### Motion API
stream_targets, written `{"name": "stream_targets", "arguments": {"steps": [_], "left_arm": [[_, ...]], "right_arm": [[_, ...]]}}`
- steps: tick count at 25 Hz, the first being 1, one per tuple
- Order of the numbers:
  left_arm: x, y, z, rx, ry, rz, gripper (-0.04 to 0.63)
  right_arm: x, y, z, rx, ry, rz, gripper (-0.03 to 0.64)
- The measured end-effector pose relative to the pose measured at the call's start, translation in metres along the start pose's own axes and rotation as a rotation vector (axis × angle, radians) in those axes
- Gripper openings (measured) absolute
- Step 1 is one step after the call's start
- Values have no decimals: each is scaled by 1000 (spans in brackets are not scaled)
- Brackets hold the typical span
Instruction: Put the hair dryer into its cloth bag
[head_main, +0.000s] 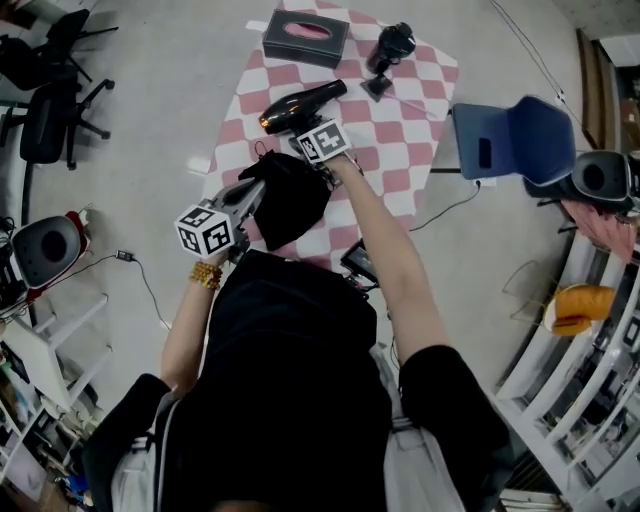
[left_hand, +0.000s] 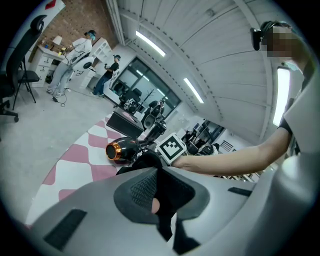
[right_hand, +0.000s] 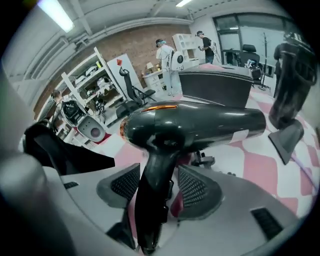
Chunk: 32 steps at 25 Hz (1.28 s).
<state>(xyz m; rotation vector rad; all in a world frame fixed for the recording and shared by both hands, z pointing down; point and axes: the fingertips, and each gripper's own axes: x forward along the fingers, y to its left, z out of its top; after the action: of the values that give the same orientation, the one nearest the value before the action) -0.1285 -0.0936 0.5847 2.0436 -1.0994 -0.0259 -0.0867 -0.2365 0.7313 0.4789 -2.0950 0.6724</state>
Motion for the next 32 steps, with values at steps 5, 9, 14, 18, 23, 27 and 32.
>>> {"name": "stream_targets", "arguments": {"steps": [5,9,14,18,23,27,32], "left_arm": [[0,6,0,-6,7,7,35],[-2,10,3,-3,12,12,35],[-1,10,6,13,23,-4,34],[4,5,10,18,28,-21,35],[15,-5,15,49,44,-57,35],[25,-13,21,62,50,-76,35],[37,-33,30,90,56,-119,35]], "right_arm": [[12,3,-5,-100,67,-70,232],[-4,1,-5,-37,0,-47,201],[-46,-11,-9,-44,-74,-90,192],[-90,-27,-5,45,-203,-136,192],[-154,-33,-10,8,-333,-226,192],[-194,0,-19,-99,-353,-259,192],[-200,26,-38,-147,-312,-303,192]]}}
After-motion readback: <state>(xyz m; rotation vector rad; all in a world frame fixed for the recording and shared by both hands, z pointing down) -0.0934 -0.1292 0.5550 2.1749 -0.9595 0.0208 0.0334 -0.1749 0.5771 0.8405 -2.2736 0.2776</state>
